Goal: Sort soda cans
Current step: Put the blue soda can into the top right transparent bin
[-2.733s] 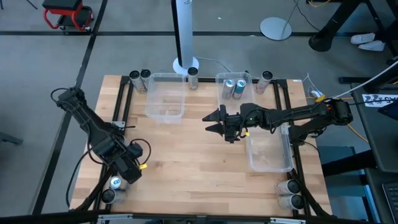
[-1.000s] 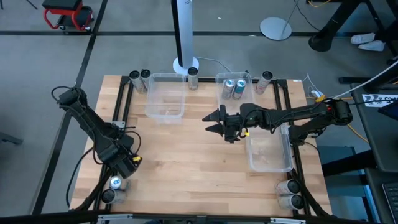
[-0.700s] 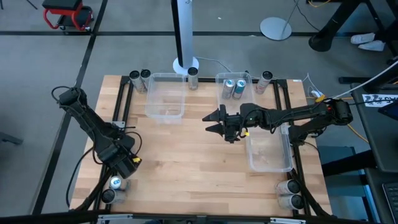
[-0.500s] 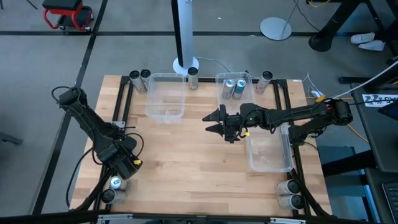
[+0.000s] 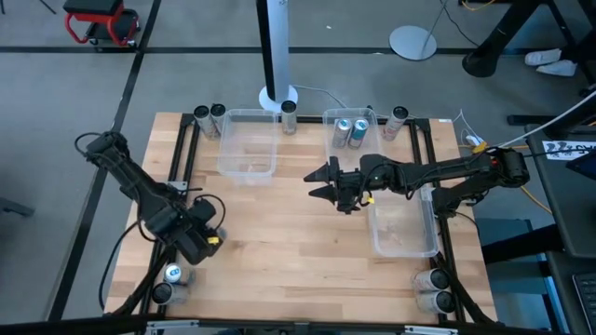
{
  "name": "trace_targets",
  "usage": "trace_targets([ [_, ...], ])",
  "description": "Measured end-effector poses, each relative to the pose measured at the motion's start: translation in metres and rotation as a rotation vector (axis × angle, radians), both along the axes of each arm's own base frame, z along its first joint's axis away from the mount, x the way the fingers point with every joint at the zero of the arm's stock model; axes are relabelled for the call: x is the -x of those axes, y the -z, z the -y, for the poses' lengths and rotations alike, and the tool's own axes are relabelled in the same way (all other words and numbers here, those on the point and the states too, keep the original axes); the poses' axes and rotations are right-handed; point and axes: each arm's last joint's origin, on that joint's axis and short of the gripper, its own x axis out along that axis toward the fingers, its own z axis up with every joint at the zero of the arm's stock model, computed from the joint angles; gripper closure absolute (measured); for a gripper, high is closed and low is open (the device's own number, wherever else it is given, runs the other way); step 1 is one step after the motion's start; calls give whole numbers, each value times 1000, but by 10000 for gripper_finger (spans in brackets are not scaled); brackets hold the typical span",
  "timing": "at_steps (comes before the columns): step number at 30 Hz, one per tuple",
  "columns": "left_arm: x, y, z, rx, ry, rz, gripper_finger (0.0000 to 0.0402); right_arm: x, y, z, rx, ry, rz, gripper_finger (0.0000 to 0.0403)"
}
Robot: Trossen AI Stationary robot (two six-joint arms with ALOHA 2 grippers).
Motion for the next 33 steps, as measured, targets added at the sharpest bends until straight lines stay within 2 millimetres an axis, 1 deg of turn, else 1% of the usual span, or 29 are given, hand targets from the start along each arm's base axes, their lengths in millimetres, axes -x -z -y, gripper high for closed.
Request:
trace_targets([
  [4, -10, -2, -7, -17, 41, 23, 170, 1, 2, 0, -7, 1, -26, 63],
  [8, -25, -2, -15, -14, 80, 74, 170, 3, 1, 0, -10, 2, -42, 63],
  [15, -59, 2, -34, -42, 188, 137, 170, 13, -11, 0, -11, 2, -21, 63],
  [21, -92, 14, -52, -69, 292, 146, 170, 15, -8, 0, -10, 2, -57, 63],
  [26, -122, 17, -64, -94, 374, 68, 170, 15, -5, 0, -10, 3, -89, 63],
  [30, -147, 18, -67, -123, 458, 23, 170, 16, -2, 0, -10, 3, -113, 63],
  [33, -164, 22, -69, -109, 512, -15, 170, 17, 0, 0, -10, 3, -137, 63],
])
